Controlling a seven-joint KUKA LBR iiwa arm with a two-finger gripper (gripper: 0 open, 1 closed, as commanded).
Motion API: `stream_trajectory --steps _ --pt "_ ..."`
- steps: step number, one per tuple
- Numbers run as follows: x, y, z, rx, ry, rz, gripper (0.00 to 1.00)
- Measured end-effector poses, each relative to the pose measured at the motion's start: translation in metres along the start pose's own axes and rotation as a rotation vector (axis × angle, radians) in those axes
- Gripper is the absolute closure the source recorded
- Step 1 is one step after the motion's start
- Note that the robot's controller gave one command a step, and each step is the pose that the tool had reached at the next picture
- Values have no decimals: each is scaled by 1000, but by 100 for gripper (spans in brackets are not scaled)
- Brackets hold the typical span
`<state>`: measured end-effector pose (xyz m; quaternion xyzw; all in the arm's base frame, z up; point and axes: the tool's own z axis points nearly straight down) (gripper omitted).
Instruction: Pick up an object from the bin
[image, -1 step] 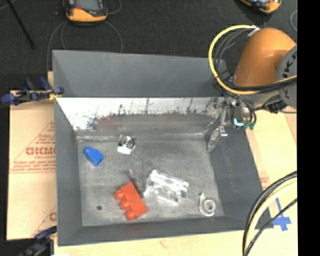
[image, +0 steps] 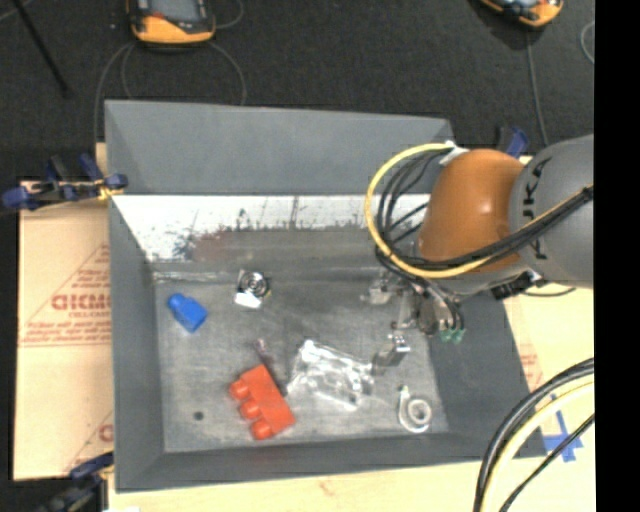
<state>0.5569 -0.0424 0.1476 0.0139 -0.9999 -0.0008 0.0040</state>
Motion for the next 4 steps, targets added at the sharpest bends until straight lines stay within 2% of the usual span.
stream_trajectory --steps 1,2,3,4 --pt "79 -11 68 0 -12 176 0" --pt "78 -4 66 -2 -10 211 0" --pt "79 -4 66 0 -10 207 100" --pt "79 -5 66 1 -10 206 0"
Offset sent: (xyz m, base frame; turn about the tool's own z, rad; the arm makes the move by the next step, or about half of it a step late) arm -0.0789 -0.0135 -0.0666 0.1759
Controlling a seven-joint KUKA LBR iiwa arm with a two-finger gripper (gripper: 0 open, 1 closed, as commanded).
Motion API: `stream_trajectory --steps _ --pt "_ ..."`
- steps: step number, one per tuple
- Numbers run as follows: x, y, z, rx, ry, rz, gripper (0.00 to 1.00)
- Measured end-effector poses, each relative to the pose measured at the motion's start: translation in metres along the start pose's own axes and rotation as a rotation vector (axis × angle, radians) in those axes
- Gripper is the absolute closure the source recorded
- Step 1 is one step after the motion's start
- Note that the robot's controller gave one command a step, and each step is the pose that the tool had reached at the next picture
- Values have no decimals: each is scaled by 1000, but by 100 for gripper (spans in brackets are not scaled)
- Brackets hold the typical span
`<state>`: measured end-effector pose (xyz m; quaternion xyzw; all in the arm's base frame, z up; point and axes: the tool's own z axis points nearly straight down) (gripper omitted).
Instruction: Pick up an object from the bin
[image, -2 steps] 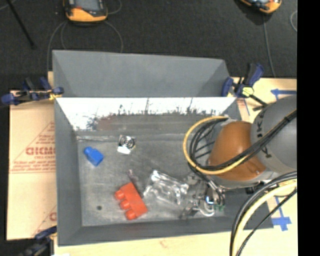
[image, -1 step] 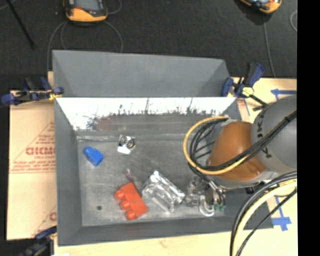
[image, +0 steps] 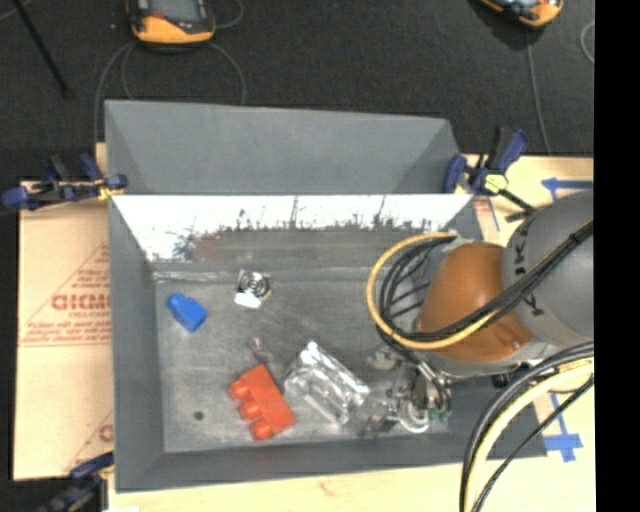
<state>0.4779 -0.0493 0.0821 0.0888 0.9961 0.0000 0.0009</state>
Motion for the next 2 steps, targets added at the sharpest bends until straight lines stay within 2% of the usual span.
stream_trajectory --steps 1,2 --pt "4 8 1 1 -7 -10 0" --pt "7 8 1 2 6 -13 100"
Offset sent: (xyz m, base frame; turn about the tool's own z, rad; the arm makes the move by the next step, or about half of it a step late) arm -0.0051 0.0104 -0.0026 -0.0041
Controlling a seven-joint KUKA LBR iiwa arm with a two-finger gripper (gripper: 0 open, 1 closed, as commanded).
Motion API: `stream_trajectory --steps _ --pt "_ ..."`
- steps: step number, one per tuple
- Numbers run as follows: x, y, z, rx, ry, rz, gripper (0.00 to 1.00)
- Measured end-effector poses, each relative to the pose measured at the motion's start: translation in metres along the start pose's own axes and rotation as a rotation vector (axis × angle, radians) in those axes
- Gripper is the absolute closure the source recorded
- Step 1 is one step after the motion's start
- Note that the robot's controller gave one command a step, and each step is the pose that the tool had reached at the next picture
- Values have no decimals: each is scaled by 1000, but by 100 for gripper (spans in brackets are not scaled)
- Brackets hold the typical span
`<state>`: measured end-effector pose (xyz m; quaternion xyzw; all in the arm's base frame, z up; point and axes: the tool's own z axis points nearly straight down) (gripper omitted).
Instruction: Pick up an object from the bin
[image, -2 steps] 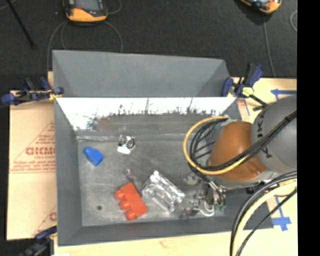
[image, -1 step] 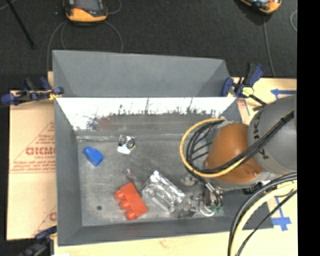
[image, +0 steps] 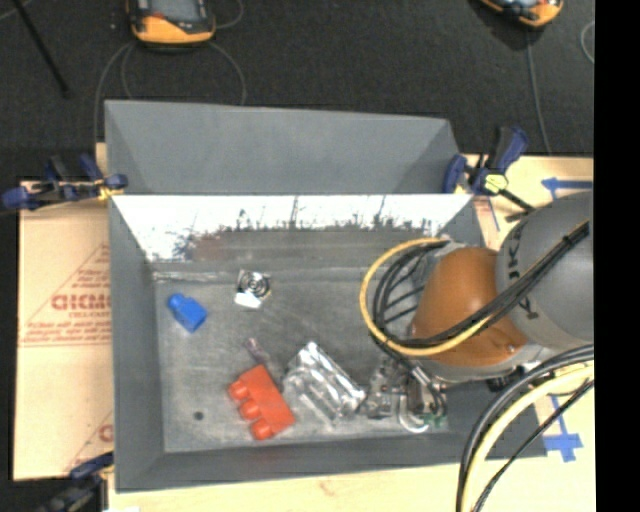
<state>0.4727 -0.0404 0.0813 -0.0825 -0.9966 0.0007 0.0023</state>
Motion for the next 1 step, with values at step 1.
stream_trajectory --steps 1 --pt "-3 0 1 0 -11 0 0"
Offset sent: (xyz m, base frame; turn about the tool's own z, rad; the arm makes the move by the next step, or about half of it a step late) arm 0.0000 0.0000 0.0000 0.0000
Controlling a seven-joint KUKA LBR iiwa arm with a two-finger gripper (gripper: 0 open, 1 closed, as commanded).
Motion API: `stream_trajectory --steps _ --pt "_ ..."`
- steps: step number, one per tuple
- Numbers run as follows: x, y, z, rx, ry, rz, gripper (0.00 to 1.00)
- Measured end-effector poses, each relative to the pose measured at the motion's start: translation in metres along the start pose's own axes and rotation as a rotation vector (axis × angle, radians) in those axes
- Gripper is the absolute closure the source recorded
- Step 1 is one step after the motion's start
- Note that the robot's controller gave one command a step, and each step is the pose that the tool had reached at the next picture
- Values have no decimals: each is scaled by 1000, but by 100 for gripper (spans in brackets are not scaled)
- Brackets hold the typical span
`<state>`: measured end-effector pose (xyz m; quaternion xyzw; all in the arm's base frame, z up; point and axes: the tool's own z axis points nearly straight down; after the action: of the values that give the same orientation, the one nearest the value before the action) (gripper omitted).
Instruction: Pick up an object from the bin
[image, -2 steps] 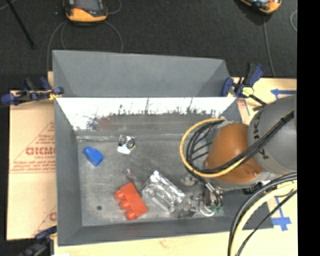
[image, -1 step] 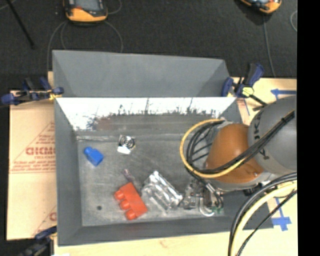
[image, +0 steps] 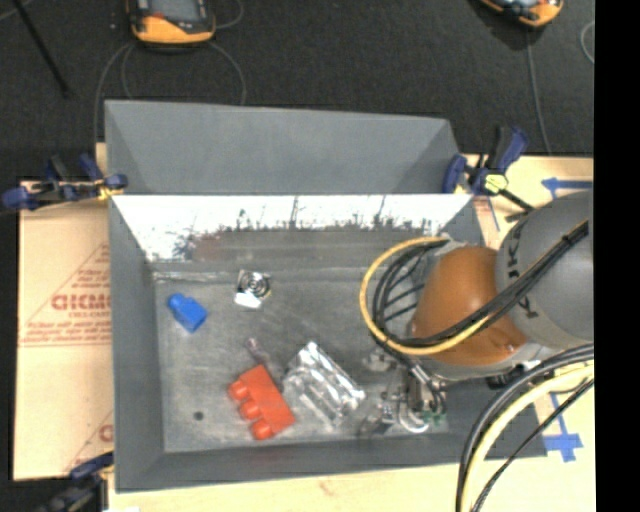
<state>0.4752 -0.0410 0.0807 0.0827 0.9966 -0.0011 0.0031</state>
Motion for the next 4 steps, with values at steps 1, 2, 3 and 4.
stream_trajectory --steps 1,2,3,4 --pt "-1 33 4 5 -11 -92 0" --pt "1 34 2 2 0 -94 100" --pt "-5 28 -156 -4 -6 -88 100" --pt "-3 27 -151 -3 3 -89 0"
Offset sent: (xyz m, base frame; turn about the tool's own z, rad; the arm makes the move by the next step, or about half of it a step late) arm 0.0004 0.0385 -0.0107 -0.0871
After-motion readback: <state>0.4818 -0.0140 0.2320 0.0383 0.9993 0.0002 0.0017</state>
